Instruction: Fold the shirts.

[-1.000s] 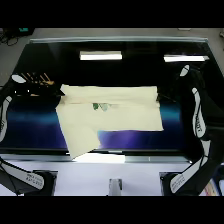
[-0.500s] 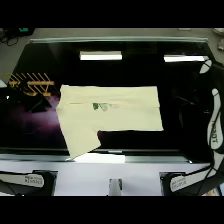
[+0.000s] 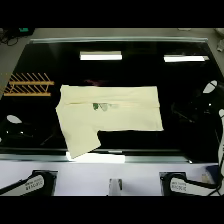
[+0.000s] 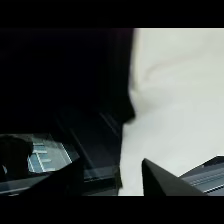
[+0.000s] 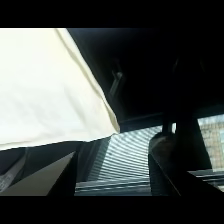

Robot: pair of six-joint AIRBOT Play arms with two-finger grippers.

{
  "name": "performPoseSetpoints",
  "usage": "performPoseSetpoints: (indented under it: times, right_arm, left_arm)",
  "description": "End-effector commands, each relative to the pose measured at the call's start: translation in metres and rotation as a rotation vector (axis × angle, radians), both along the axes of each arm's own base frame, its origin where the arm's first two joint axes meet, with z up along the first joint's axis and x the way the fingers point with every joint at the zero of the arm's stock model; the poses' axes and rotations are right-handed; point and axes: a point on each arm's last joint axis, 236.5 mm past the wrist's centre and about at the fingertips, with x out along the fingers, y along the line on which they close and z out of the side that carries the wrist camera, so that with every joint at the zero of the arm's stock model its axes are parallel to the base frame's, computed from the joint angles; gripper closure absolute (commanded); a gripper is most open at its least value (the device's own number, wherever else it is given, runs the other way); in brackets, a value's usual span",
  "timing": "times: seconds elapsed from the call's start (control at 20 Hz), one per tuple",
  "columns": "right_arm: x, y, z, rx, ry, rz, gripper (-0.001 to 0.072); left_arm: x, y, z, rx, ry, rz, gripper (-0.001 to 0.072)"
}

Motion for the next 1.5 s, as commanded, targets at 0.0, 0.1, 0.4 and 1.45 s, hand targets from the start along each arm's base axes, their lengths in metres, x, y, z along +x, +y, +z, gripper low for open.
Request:
performPoseSetpoints:
  times: [0.0,0.1,0.4,1.45]
  right_arm:
    - [-0.007,0.004,-0.002,0.01,-0.002,-0.003,0.0292]
    - [-0.006,0.004,-0.002,0.009,-0.005,-0.003,0.0292]
    - [-0.006,0.004,-0.002,0.011,-0.006,0.006,0.0282]
    - [-0.006,0.039,-0.078,0.142,-0.045,-0.135,0.0332]
  left_arm:
    - [-0.003,-0.022,-0.009,-0.029,-0.021,0.035,0.0282]
    - [0.005,-0.025,-0.011,-0.024,-0.033,0.063,0.0348]
    - [0.017,-0.027,-0.023,0.026,-0.053,0.089,0.0353]
    - [0.01,-0.033,-0.019,0.006,-0.035,0.061,0.0675]
